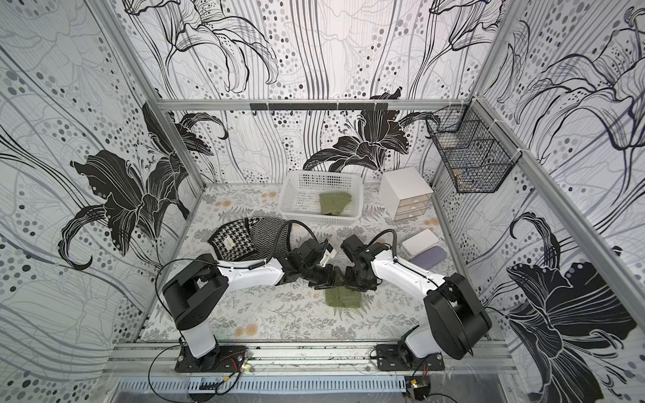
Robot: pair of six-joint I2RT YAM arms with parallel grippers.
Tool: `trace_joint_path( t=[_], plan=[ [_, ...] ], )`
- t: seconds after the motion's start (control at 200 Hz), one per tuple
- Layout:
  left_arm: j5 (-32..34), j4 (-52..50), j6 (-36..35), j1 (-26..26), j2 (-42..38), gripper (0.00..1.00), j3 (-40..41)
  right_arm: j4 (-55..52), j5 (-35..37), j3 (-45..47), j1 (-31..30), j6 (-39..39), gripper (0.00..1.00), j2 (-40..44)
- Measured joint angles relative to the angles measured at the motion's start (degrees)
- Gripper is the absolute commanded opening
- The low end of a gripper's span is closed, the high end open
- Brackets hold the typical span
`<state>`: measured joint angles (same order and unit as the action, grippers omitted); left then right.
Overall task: Roll up the scarf and place it into the basket
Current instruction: Roll the scarf at the center of the board.
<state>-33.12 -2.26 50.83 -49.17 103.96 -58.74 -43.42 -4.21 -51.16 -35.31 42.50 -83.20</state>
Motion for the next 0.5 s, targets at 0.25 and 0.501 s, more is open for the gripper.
trace_joint_path(
  t=[0.25, 0.501],
  plan=[
    [-0.4, 0.4, 0.2, 0.2, 2.8, 0.00, -0.6, 3.3, 1.7, 0.0, 0.0, 2.9, 0.18, 0.1],
    [-0.4, 2.3, 0.5, 3.2, 1.9, 0.00, 4.0, 2.5, 4.2, 0.7, 1.0, 3.1, 0.55, 6.0]
  ],
)
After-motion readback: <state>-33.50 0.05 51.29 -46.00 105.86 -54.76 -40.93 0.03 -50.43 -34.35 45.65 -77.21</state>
